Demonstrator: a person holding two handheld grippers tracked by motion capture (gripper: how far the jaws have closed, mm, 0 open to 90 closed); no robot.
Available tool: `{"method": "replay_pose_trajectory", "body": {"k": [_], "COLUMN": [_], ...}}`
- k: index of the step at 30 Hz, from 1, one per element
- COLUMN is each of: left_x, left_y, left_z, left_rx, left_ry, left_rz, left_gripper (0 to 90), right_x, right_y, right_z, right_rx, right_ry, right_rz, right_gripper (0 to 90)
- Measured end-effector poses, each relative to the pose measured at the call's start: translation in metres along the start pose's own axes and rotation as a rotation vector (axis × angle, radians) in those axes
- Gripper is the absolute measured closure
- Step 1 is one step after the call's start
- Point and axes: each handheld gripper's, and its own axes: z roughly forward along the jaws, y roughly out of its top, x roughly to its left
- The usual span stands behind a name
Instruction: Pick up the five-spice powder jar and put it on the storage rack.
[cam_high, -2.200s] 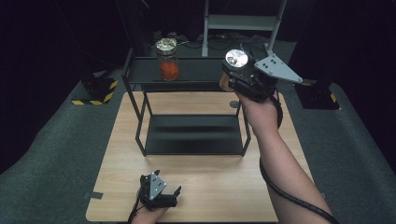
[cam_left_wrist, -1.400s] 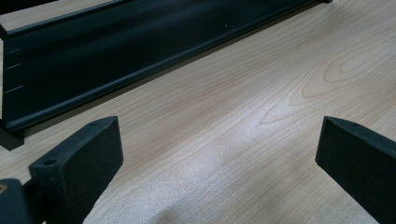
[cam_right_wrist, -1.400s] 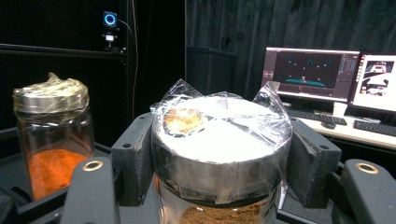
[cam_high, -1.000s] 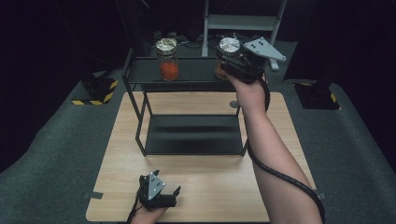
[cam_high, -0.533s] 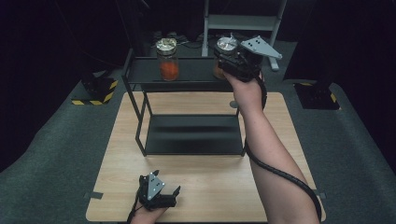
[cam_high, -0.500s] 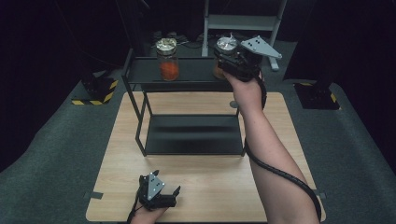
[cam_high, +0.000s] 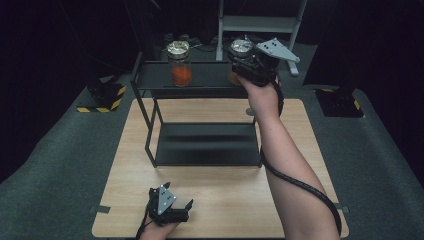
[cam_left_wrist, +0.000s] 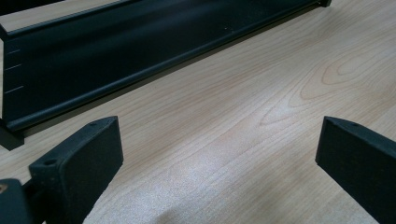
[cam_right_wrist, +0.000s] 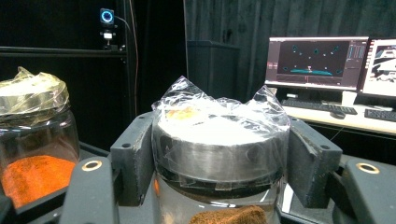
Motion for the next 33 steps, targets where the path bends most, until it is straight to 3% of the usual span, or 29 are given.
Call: {"method": "replay_pose_trajectory", "body": {"k": [21, 33], "left_x": [-0.0004, -0.0003], "left_y": [0.0001, 0.0001], "left_z": [0.0001, 0.0001], "left_rx": [0.0, 0.0], "left_ry": [-0.002, -0.003], "left_rz": [0.005, 0.004], "left_gripper": [1.0, 1.0], "right_x": [-0.0012, 0.0005], "right_y": [0.004, 0.0025], "right_z": [0.0, 0.0002], "right_rx": [0.021, 0.014], "right_ry": [0.0, -0.026], "right_rz": [0.026, 0.041], "right_gripper": [30.3, 11.0]}}
